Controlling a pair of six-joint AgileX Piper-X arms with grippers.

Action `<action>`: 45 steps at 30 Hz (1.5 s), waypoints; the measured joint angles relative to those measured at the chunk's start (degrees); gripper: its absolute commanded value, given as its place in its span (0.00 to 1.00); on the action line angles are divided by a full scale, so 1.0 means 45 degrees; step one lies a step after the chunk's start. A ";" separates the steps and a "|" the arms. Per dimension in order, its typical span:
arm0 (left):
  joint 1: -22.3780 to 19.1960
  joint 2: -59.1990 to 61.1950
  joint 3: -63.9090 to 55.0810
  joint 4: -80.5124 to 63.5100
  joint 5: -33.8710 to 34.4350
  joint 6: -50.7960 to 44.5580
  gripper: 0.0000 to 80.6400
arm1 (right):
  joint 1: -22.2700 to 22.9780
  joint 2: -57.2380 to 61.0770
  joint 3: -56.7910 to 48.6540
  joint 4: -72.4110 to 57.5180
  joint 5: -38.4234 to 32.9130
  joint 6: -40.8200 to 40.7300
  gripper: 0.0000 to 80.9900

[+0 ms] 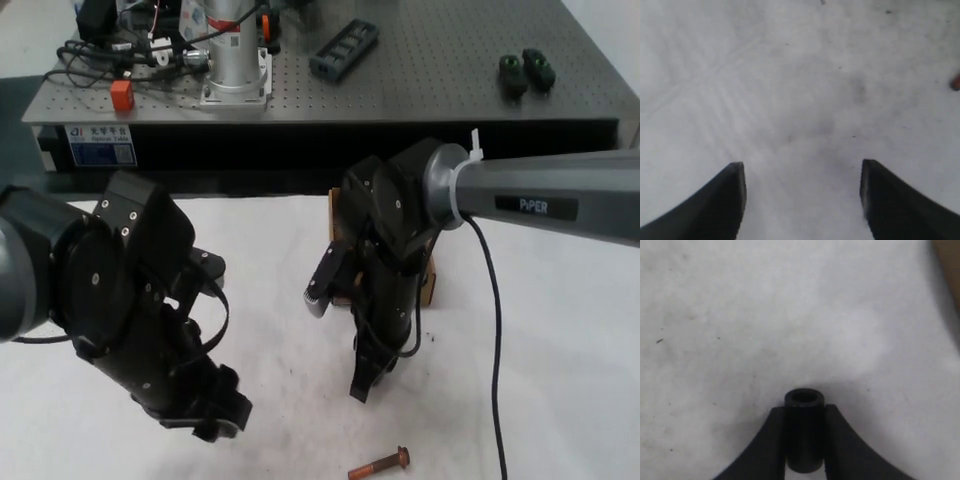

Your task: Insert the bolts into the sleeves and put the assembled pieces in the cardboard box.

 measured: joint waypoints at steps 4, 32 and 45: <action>-0.0599 0.0000 0.0000 -0.0756 0.0322 0.0131 0.59 | -0.0752 -0.1234 0.0729 -0.0120 -0.1038 0.0749 0.02; -0.5672 0.8107 -0.8049 0.3203 -0.1413 0.5560 0.42 | -0.5314 -1.4075 0.8728 -0.1014 -0.3681 0.3897 0.02; -0.5672 0.8138 -0.8070 0.2247 -0.1102 0.5705 0.09 | -0.5314 -1.4075 0.8766 -0.0996 -0.3681 0.4160 0.02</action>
